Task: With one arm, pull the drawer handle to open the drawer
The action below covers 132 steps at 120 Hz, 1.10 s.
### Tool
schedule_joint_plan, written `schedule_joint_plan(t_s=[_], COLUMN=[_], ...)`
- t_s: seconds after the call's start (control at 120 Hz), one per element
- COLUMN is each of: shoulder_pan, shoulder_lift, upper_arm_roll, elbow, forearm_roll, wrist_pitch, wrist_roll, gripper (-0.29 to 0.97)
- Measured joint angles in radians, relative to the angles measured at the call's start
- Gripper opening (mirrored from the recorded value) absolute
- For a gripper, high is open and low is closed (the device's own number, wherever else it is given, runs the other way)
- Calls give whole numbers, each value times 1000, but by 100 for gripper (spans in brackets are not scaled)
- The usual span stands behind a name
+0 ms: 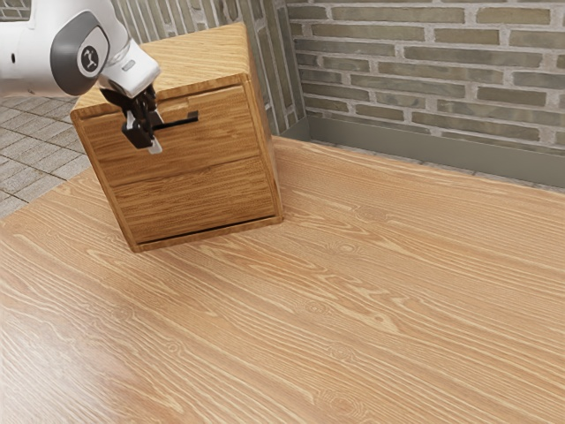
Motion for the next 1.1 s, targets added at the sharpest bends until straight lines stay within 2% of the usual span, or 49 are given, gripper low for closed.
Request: schedule_joint_plan(t_s=[0.408, 0.733, 0.883, 1.1], shoulder_pan=[-2, -4, -6, -7], shoulder_lift=[-8, -14, -33, -76], upper_arm_roll=[-2, -1, -2, -7], elbow=[1, 2, -3, -34], forearm_roll=[-21, -59, -69, -74], wrist_pitch=[-69, -133, -154, -171], wrist_roll=[-42, -84, -103, -130], gripper=[37, 43, 34, 34])
